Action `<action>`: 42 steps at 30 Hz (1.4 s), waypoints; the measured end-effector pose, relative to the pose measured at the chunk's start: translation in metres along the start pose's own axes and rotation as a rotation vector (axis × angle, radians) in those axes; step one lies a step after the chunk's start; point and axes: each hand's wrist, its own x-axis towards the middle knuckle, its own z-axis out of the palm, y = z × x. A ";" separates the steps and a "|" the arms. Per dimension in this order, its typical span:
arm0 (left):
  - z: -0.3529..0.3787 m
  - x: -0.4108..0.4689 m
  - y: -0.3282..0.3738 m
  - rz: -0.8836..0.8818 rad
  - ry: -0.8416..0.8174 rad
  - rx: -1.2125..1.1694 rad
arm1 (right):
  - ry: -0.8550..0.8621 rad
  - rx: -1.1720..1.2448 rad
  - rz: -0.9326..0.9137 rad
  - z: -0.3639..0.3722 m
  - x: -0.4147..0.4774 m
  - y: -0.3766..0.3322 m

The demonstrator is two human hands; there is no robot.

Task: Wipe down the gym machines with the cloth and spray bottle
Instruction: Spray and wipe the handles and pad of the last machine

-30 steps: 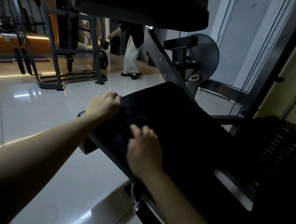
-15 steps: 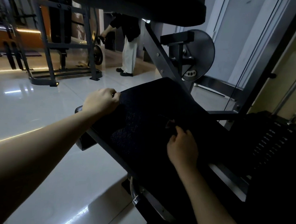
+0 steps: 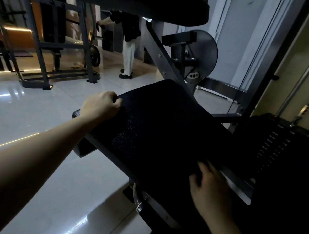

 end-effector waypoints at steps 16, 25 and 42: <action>0.007 -0.015 0.018 0.345 0.188 0.375 | 0.054 0.051 -0.378 0.029 0.026 -0.114; 0.040 -0.065 0.059 0.597 -0.065 0.252 | 0.091 0.084 -0.098 0.004 -0.082 0.040; 0.038 -0.068 0.058 0.610 -0.020 0.181 | -0.007 0.144 -0.329 0.017 -0.049 -0.037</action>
